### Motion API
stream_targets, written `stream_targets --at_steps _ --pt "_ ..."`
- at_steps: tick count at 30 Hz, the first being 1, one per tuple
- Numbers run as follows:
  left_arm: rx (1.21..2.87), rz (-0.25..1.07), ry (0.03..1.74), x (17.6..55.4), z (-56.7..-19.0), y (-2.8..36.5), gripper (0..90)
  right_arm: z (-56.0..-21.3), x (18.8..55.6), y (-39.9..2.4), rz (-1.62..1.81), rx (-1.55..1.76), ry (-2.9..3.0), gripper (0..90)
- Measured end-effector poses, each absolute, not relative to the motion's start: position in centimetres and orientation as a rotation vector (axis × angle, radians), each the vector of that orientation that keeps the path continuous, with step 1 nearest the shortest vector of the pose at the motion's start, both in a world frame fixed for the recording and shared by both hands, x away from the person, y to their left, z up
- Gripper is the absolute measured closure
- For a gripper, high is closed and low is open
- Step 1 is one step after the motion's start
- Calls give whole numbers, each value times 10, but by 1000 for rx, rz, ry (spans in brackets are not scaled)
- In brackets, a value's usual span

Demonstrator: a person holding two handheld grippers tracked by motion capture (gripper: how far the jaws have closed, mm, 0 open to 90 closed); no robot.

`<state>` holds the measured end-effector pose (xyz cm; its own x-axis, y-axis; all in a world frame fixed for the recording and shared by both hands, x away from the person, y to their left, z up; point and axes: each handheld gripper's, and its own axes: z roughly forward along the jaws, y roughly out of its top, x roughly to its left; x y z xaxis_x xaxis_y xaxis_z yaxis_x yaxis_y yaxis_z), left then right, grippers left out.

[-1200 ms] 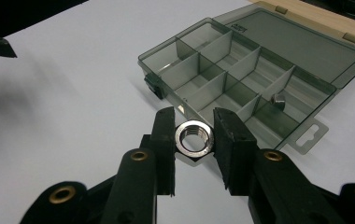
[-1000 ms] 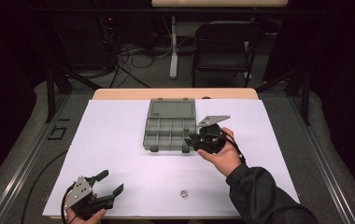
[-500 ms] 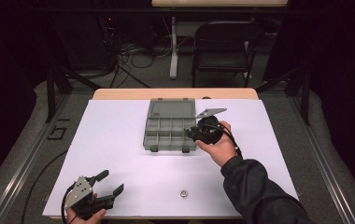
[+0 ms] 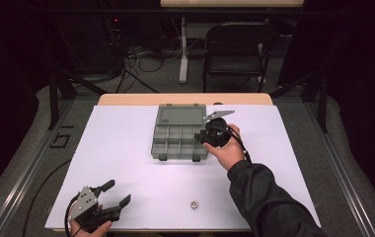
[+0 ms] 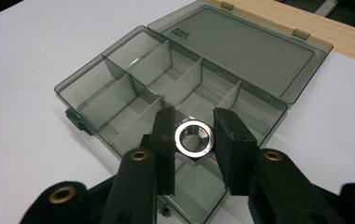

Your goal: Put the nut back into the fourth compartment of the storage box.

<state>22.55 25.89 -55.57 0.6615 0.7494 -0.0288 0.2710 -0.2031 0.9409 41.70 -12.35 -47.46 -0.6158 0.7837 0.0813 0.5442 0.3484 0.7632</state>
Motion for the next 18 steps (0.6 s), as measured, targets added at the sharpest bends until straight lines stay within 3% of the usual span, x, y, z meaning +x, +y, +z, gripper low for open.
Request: stream_targets --at_steps 18 --pt "1772 537 820 226 -556 259 224 -494 440 -121 1070 1267 2262 702"
